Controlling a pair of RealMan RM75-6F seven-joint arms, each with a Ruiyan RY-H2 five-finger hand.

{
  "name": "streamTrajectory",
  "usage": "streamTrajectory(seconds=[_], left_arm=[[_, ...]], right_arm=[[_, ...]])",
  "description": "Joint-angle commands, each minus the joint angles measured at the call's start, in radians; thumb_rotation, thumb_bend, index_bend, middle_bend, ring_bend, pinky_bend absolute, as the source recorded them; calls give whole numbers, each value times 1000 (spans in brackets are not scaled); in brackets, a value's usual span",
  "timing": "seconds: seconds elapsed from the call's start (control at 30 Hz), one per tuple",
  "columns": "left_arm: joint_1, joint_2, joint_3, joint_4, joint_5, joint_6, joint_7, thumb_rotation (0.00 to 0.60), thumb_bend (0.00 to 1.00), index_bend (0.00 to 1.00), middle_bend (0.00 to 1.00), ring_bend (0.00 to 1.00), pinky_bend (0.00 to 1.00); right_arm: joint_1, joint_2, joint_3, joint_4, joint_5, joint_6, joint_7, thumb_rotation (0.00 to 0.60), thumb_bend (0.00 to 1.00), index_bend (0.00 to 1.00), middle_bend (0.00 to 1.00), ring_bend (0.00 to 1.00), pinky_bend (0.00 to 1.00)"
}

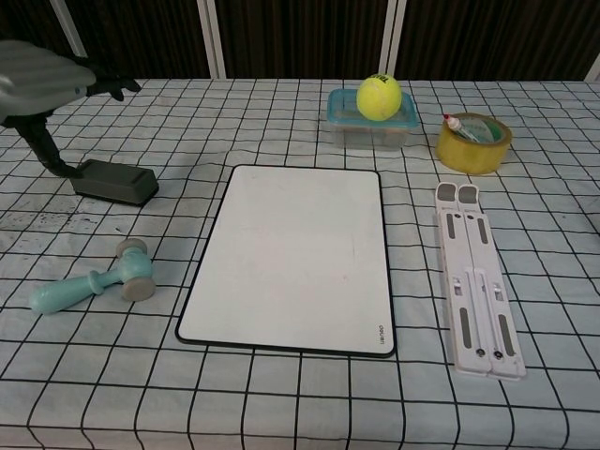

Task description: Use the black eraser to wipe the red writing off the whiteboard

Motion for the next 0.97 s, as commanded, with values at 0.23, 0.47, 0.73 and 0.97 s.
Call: streamTrajectory(seconds=[0.23, 0.47, 0.73, 0.97], left_arm=[[161, 275, 114, -279, 192, 165, -56, 600, 108, 0, 86, 0, 38], [284, 343, 190, -262, 360, 254, -220, 600, 108, 0, 69, 0, 38], [381, 377, 248, -170, 547, 332, -377, 600, 108, 0, 67, 0, 37], [428, 385, 261, -134, 608, 352, -425, 600, 108, 0, 67, 0, 31]], right_arm=[[1, -1, 2, 1, -5, 6, -7, 600, 70, 58, 108, 201, 213], [0, -5, 5, 9, -16, 21, -10, 600, 70, 58, 108, 200, 213], [-1, -26, 5, 52, -62, 65, -58, 600, 70, 59, 101, 196, 213], [-3, -32, 4, 59, -63, 69, -57, 600, 71, 59, 96, 195, 213]])
